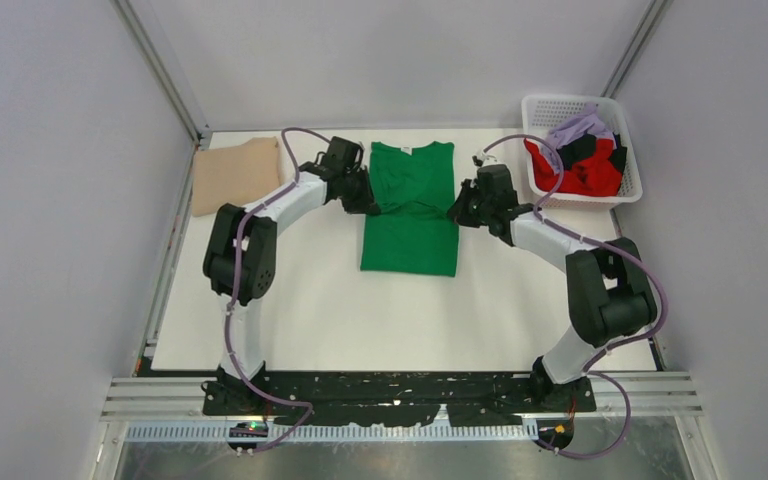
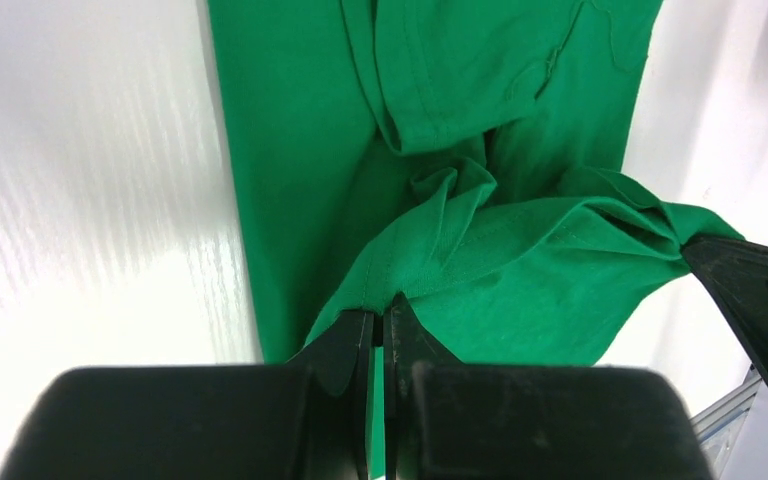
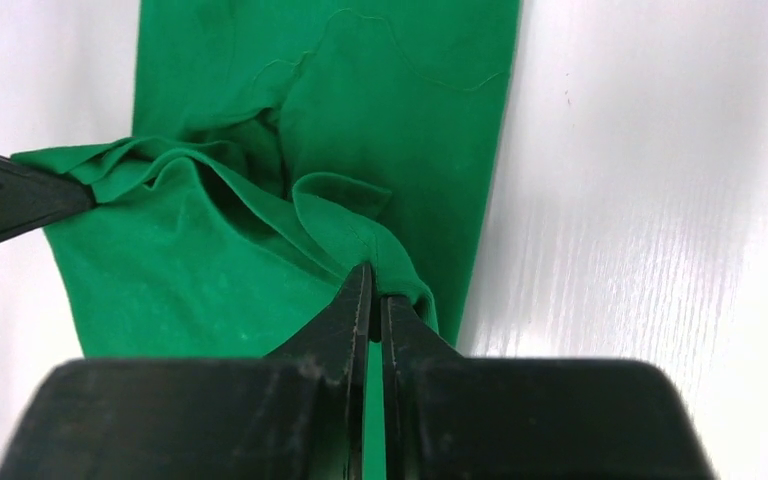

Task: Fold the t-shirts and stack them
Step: Fold the folded rectangular tshirt in 1/3 of the way, then grab one side of the 2/3 rectangular tshirt with both arms, then fold the long partially folded tshirt into a neat square

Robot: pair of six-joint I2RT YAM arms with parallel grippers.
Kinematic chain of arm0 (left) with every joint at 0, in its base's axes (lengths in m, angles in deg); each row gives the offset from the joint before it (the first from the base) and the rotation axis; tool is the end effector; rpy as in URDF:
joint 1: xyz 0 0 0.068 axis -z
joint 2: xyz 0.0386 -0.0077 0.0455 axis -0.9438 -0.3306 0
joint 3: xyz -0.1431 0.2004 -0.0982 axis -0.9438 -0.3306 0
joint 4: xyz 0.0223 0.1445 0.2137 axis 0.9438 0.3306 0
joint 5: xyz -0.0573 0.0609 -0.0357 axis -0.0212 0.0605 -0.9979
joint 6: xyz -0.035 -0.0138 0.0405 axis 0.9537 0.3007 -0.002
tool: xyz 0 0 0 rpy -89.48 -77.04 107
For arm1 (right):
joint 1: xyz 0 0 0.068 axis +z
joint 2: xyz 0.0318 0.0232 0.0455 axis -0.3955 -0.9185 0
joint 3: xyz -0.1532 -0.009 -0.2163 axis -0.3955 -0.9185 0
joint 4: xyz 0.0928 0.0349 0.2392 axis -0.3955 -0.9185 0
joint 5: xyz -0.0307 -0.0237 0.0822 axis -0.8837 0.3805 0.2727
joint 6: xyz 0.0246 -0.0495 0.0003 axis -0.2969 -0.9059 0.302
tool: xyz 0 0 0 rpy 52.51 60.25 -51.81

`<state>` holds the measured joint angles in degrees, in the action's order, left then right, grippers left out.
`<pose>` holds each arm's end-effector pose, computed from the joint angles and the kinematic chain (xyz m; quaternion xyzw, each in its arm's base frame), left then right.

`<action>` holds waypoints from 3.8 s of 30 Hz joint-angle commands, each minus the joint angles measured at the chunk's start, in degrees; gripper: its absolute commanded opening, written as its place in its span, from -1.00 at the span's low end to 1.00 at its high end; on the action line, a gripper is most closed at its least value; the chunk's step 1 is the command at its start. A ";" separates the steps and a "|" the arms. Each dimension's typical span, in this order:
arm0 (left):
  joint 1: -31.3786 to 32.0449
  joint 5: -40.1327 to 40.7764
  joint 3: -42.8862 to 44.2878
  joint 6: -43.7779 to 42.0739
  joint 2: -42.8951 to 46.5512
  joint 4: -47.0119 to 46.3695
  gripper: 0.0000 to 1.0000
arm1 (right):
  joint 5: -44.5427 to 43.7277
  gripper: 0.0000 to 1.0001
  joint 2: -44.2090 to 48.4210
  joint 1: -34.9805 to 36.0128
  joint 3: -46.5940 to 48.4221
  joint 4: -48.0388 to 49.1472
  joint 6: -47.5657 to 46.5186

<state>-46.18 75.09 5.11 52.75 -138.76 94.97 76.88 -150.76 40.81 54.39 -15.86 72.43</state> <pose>0.4008 -0.1922 0.2016 -0.0583 0.9391 -0.2553 0.2226 0.3343 0.1089 0.2030 0.0267 0.8979 0.1911 0.3957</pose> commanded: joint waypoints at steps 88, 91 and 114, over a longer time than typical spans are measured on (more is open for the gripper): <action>2.29 10.10 -41.52 5.25 63.76 0.57 -1.00 | 22.03 -0.90 39.56 3.86 -18.76 2.91 11.95; -0.52 8.36 -37.17 2.37 57.99 0.08 -1.00 | 20.93 -0.89 36.55 1.37 -15.28 0.54 10.03; -9.57 -6.13 -6.37 0.19 11.80 -0.14 -1.00 | 19.91 -0.89 5.10 -7.71 -0.84 7.45 11.16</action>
<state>-54.12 67.61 -8.70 55.42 -122.04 92.42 100.33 -142.08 34.78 49.21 -12.91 83.33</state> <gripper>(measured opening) 0.033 0.089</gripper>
